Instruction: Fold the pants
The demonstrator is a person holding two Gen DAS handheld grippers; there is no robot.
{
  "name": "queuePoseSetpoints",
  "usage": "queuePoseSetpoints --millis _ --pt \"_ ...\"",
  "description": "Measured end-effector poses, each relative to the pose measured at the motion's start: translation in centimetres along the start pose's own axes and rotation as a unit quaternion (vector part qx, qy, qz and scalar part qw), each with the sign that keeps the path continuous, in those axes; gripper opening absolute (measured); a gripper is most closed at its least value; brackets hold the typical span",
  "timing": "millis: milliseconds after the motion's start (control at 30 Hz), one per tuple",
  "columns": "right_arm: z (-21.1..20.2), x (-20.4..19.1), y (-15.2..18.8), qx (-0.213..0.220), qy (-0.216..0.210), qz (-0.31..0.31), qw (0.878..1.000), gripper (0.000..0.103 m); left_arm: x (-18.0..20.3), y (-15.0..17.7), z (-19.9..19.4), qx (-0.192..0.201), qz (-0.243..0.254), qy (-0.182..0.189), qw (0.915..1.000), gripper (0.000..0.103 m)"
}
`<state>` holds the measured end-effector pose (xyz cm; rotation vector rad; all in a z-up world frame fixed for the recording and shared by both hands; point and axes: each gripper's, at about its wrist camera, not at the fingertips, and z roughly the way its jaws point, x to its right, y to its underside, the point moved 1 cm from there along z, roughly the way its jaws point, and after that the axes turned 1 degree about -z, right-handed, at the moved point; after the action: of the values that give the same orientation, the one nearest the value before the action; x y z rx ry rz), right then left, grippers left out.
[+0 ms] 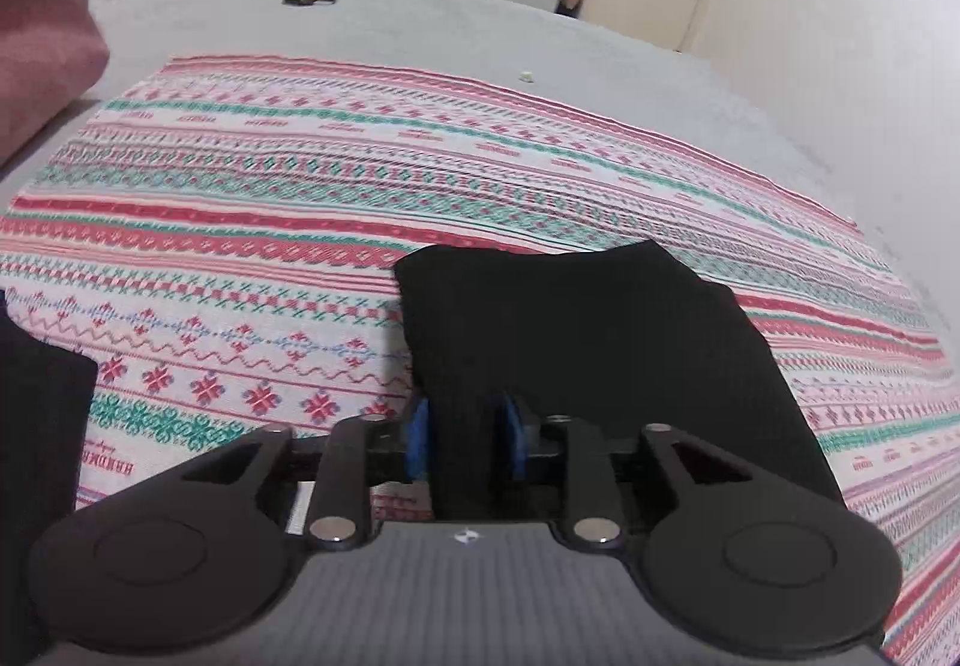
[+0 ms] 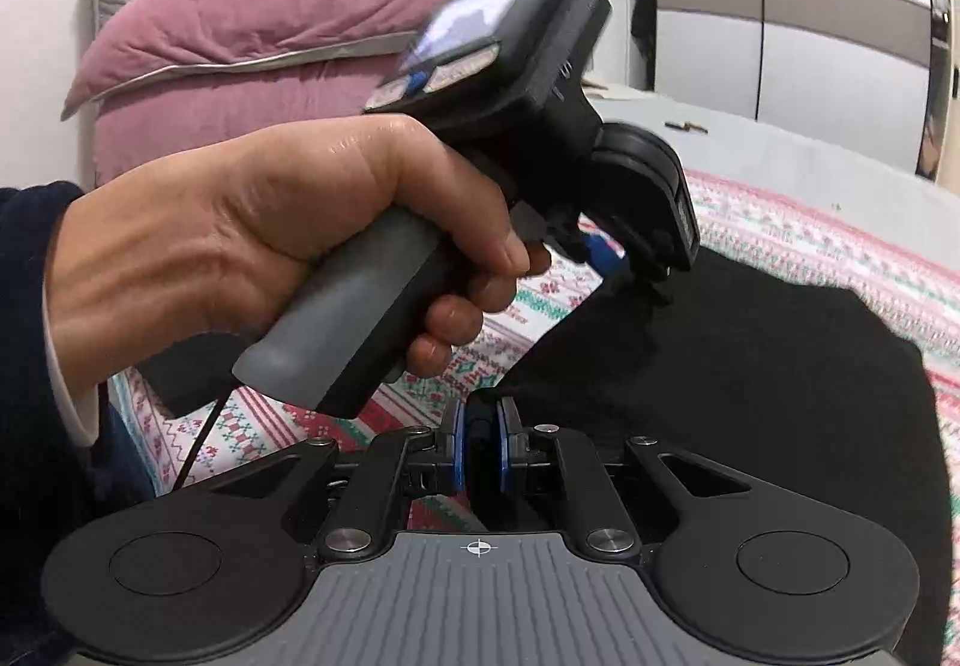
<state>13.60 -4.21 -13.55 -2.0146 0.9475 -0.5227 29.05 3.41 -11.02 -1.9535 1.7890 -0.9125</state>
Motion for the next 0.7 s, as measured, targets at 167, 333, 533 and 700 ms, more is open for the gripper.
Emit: queuePoseSetpoints --millis 167,333,533,700 --pt "0.2 0.4 0.3 -0.041 -0.072 0.021 0.996 0.020 -1.5 -0.3 -0.7 -0.002 -0.041 0.010 0.9991 0.062" --pt "-2.9 2.6 -1.4 -0.040 -0.084 0.003 0.996 0.029 -1.7 0.1 -1.4 -0.006 -0.049 0.029 0.9984 0.062" --pt "-6.0 12.3 -1.9 -0.033 0.013 0.072 0.997 0.057 -0.9 1.3 -0.7 -0.033 -0.063 0.048 0.9963 0.088" --pt "-5.7 21.3 -0.4 -0.077 0.098 0.211 0.970 0.057 0.0 2.1 1.1 -0.067 -0.078 0.058 0.9930 0.094"
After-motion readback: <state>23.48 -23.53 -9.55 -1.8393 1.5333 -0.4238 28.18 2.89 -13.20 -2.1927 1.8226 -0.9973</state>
